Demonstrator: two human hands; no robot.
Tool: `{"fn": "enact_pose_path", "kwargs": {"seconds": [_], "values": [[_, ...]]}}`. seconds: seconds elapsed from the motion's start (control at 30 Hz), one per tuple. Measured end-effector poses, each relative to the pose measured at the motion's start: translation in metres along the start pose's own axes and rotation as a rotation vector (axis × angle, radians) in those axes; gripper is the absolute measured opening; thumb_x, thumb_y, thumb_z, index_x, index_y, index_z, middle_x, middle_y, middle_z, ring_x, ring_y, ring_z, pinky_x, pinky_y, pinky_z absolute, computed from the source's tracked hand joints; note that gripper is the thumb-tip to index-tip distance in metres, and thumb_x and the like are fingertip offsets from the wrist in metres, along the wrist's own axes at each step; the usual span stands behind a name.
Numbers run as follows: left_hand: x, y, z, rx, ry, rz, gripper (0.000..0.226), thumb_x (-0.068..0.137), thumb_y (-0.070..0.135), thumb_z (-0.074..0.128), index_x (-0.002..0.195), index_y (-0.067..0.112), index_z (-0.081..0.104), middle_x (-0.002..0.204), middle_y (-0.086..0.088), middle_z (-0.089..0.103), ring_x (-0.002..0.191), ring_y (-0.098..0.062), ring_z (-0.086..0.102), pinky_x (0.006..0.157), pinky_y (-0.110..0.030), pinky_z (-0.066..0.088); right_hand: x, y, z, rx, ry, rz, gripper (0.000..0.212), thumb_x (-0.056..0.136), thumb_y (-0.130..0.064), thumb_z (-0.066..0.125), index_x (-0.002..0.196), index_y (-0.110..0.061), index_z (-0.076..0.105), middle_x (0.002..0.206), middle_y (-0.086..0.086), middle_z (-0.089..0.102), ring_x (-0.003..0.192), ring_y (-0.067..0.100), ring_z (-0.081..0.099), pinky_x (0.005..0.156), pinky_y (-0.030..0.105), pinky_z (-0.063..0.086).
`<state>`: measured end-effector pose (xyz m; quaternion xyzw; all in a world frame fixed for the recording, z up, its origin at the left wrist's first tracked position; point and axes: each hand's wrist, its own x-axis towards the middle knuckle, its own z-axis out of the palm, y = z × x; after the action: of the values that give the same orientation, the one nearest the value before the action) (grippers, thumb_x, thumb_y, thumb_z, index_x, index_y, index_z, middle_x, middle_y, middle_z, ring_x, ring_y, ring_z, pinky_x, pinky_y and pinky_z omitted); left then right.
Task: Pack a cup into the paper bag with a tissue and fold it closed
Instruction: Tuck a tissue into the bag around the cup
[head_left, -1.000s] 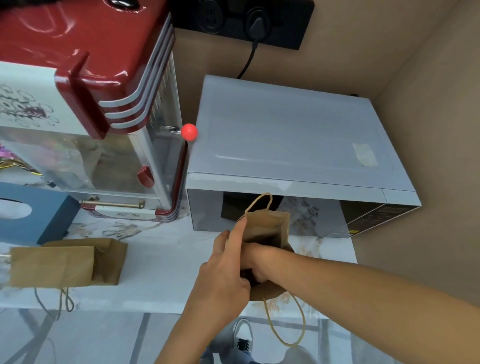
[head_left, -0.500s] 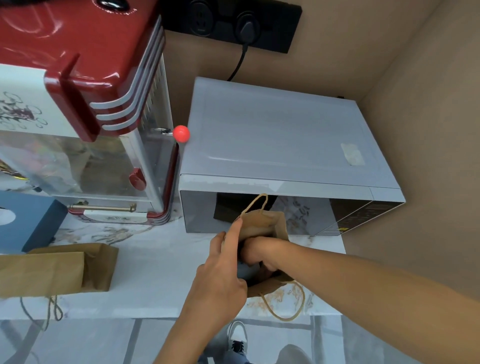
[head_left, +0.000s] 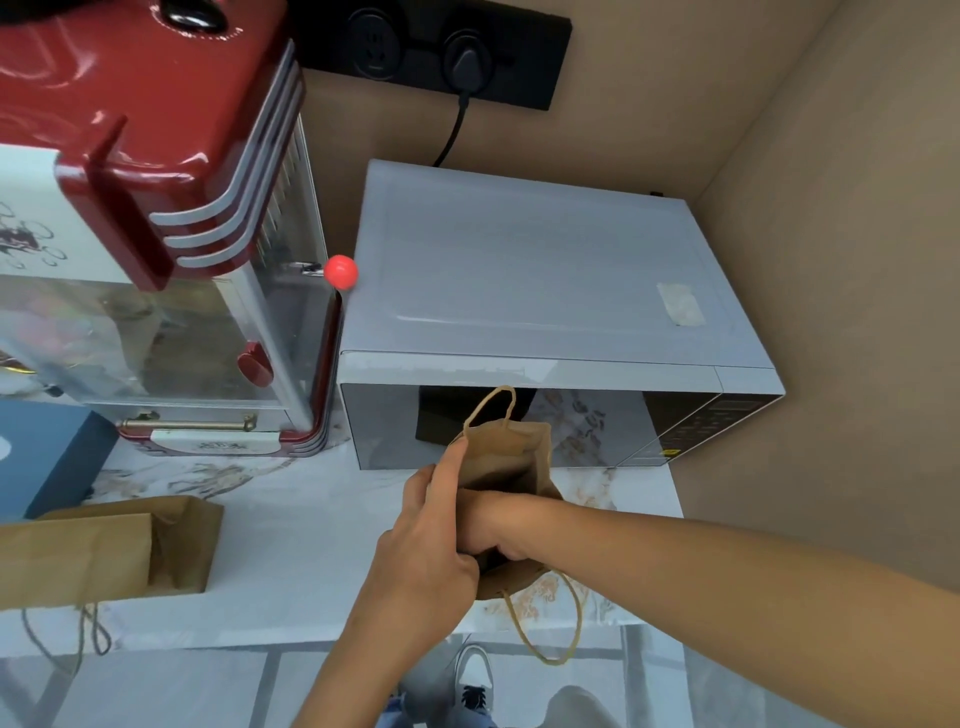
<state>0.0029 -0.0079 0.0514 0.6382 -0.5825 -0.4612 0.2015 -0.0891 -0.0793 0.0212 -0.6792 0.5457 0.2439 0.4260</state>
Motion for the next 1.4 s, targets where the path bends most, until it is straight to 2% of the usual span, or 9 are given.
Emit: {"fn": "enact_pose_path", "kwargs": {"seconds": [0.07, 0.13, 0.23, 0.43, 0.7, 0.9, 1.03, 1.23, 1.4], "values": [[0.000, 0.001, 0.000, -0.004, 0.012, -0.003, 0.102, 0.078, -0.003, 0.047, 0.146, 0.056, -0.001, 0.148, 0.011, 0.027, 0.096, -0.019, 0.057, 0.081, -0.036, 0.056, 0.001, -0.002, 0.002, -0.085, 0.051, 0.027, 0.038, 0.099, -0.006, 0.046, 0.136, 0.001, 0.048, 0.141, 0.021, 0.051, 0.124, 0.026, 0.051, 0.090, 0.029, 0.045], [0.000, -0.001, 0.000, -0.007, 0.021, -0.003, 0.102, 0.078, -0.002, 0.047, 0.144, 0.057, -0.002, 0.145, 0.012, 0.028, 0.093, -0.019, 0.058, 0.079, -0.037, 0.056, -0.002, -0.003, 0.002, -0.170, 0.134, 0.033, 0.035, 0.100, -0.004, 0.041, 0.135, 0.000, 0.048, 0.141, 0.017, 0.051, 0.128, 0.022, 0.047, 0.100, 0.028, 0.043], [-0.001, -0.003, 0.000, -0.010, 0.019, -0.007, 0.102, 0.077, -0.001, 0.047, 0.143, 0.059, -0.003, 0.143, 0.014, 0.029, 0.090, -0.019, 0.059, 0.077, -0.039, 0.057, -0.006, -0.003, -0.009, -0.247, 0.010, -0.119, 0.033, 0.100, 0.000, 0.040, 0.132, 0.002, 0.050, 0.136, 0.022, 0.053, 0.127, 0.031, 0.049, 0.110, 0.038, 0.034], [0.001, -0.003, 0.002, -0.013, 0.020, -0.015, 0.104, 0.075, 0.000, 0.047, 0.140, 0.063, -0.006, 0.138, 0.017, 0.028, 0.080, -0.013, 0.058, 0.069, -0.034, 0.057, -0.009, 0.005, -0.014, -0.708, -0.138, -0.084, 0.037, 0.096, -0.010, 0.048, 0.133, -0.010, 0.053, 0.132, 0.014, 0.057, 0.116, 0.030, 0.054, 0.090, 0.036, 0.039], [0.001, -0.003, 0.004, -0.013, 0.037, 0.000, 0.107, 0.075, -0.001, 0.049, 0.137, 0.066, -0.006, 0.137, 0.015, 0.031, 0.082, -0.012, 0.059, 0.071, -0.035, 0.057, -0.004, 0.008, -0.008, -0.679, -0.223, -0.045, 0.041, 0.094, -0.002, 0.050, 0.134, -0.007, 0.050, 0.135, 0.017, 0.053, 0.119, 0.034, 0.052, 0.098, 0.042, 0.041], [0.001, -0.003, 0.004, 0.000, 0.038, 0.005, 0.105, 0.075, 0.000, 0.049, 0.139, 0.063, -0.004, 0.140, 0.017, 0.030, 0.081, -0.012, 0.060, 0.069, -0.035, 0.057, -0.008, 0.007, -0.022, -0.604, -0.331, 0.044, 0.028, 0.094, -0.005, 0.052, 0.120, 0.005, 0.058, 0.097, 0.018, 0.053, 0.059, 0.024, 0.047, 0.047, 0.028, 0.039], [0.002, -0.001, 0.003, 0.013, 0.016, 0.004, 0.103, 0.074, 0.001, 0.048, 0.141, 0.061, -0.002, 0.142, 0.017, 0.029, 0.082, -0.016, 0.061, 0.068, -0.040, 0.060, -0.014, -0.007, -0.046, -0.652, -0.421, 0.102, 0.026, 0.094, -0.013, 0.055, 0.069, -0.006, 0.053, 0.066, 0.009, 0.048, 0.050, 0.020, 0.037, 0.047, 0.027, 0.034], [0.004, -0.002, 0.000, 0.001, -0.001, -0.003, 0.104, 0.076, -0.001, 0.053, 0.140, 0.063, 0.000, 0.139, 0.013, 0.033, 0.080, -0.019, 0.062, 0.061, -0.041, 0.062, -0.031, -0.024, -0.084, -0.698, -0.351, 0.055, 0.007, 0.083, -0.007, 0.067, 0.082, -0.001, 0.062, 0.065, 0.008, 0.051, 0.051, 0.018, 0.046, 0.040, 0.021, 0.041], [0.004, -0.004, 0.002, -0.005, -0.008, 0.006, 0.105, 0.075, 0.000, 0.051, 0.140, 0.063, -0.003, 0.137, 0.018, 0.032, 0.081, -0.014, 0.060, 0.062, -0.040, 0.061, -0.019, -0.019, -0.052, -0.827, -0.299, 0.048, 0.028, 0.093, -0.011, 0.056, 0.065, -0.005, 0.059, 0.065, 0.008, 0.054, 0.057, 0.020, 0.051, 0.056, 0.029, 0.046]]}}
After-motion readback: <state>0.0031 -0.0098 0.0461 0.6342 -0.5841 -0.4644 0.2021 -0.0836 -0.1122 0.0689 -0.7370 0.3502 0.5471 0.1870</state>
